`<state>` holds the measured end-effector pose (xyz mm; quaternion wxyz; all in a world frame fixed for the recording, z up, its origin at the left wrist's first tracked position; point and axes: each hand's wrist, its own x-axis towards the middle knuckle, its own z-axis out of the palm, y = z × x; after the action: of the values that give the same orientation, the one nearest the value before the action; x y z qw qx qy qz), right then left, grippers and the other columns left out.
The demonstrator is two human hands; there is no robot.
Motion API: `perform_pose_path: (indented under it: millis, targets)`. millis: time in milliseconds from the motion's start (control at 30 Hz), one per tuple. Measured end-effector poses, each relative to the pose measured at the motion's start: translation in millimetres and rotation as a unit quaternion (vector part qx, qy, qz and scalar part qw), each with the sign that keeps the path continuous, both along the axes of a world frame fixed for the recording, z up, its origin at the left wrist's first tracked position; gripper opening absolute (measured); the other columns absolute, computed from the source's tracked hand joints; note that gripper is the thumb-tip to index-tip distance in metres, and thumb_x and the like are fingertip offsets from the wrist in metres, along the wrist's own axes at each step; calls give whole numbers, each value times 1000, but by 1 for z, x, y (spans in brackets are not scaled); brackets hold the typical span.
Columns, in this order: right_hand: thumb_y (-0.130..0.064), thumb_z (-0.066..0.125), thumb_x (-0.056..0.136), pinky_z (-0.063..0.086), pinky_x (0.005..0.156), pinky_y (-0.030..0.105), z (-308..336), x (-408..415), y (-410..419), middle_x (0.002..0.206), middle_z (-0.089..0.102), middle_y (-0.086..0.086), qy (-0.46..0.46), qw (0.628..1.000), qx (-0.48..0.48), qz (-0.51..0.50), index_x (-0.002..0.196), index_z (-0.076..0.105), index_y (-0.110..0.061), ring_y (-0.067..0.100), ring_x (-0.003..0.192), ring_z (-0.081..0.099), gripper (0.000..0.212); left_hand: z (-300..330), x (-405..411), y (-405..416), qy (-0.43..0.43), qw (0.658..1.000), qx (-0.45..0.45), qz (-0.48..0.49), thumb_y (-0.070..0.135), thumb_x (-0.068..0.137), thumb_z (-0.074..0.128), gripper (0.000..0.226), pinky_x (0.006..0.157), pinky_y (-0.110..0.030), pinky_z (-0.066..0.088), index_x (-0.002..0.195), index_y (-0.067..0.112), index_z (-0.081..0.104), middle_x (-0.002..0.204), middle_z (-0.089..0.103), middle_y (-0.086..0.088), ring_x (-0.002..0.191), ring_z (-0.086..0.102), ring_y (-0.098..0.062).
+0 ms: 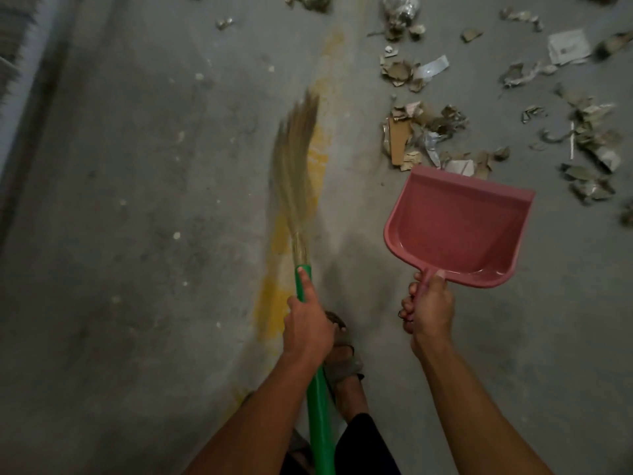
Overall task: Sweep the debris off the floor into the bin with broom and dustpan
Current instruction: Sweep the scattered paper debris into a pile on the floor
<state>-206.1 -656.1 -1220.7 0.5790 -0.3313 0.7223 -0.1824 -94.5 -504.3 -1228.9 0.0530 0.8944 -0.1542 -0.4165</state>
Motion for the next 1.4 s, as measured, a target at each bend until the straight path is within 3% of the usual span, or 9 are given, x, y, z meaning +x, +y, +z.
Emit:
perform_pose_path:
  millis: [100,233,367,533,767,1067,1133,1300,1400]
  targets:
    - [-49,32,111,35,40,21,-4,4,8,68,54,-2,-7,1000,6,5,96,63,-19,13,44,44,46,-13,-4,-2,44,998,20,-50,26,98,66,112,89,-49,56,162,33,-27,134,47,-23,106,61,-40]
    - [-48,31,112,33,39,20,-8,5,20,67,53,-2,-4,1000,20,16,96,62,-19,13,44,43,45,-24,-1,-29,97,988,-35,-111,21,99,62,111,86,-53,55,158,42,-29,133,48,-25,104,60,-43]
    - [-49,32,112,34,42,22,-7,9,31,67,54,-1,-8,999,29,18,95,63,-19,14,44,43,46,-12,13,-42,66,987,-116,-86,17,102,51,96,75,-44,49,163,42,-19,114,53,-18,87,55,-33]
    - [-49,32,113,37,48,28,3,31,40,69,55,2,-12,998,42,42,93,65,-18,16,46,45,49,8,34,-19,-4,982,-189,-7,19,100,52,95,73,-39,47,165,41,-13,105,54,-7,87,55,-27]
    - [-49,34,114,30,38,20,40,126,22,70,53,3,-53,989,63,123,95,63,-15,13,44,41,48,27,137,-8,-109,968,-182,136,20,100,63,89,100,-40,49,169,31,8,146,57,-16,123,61,-37]
    - [-55,39,111,27,41,20,63,266,-36,59,52,5,-92,964,64,243,90,60,-13,16,40,43,52,24,307,-29,-118,942,-165,266,14,98,65,84,113,-43,42,168,22,19,158,48,-18,137,54,-40]
    - [-54,42,111,30,46,26,62,291,-45,62,56,3,-111,962,73,237,92,62,-13,17,43,46,49,15,339,-33,-112,932,-176,297,20,97,64,84,112,-47,47,168,26,20,155,52,-18,131,58,-40]
    - [-55,43,110,35,50,29,49,339,-53,71,56,0,-158,962,109,193,103,61,-12,14,46,45,48,-48,413,-24,-114,919,-186,329,57,75,52,88,84,-60,62,153,61,13,126,70,-17,98,73,-45]
    - [-54,43,110,41,42,26,51,359,-57,79,58,0,-184,960,121,172,114,60,-8,13,48,45,49,-38,446,-35,-103,915,-198,337,53,82,55,84,77,-56,64,156,59,15,109,74,-14,82,75,-34]
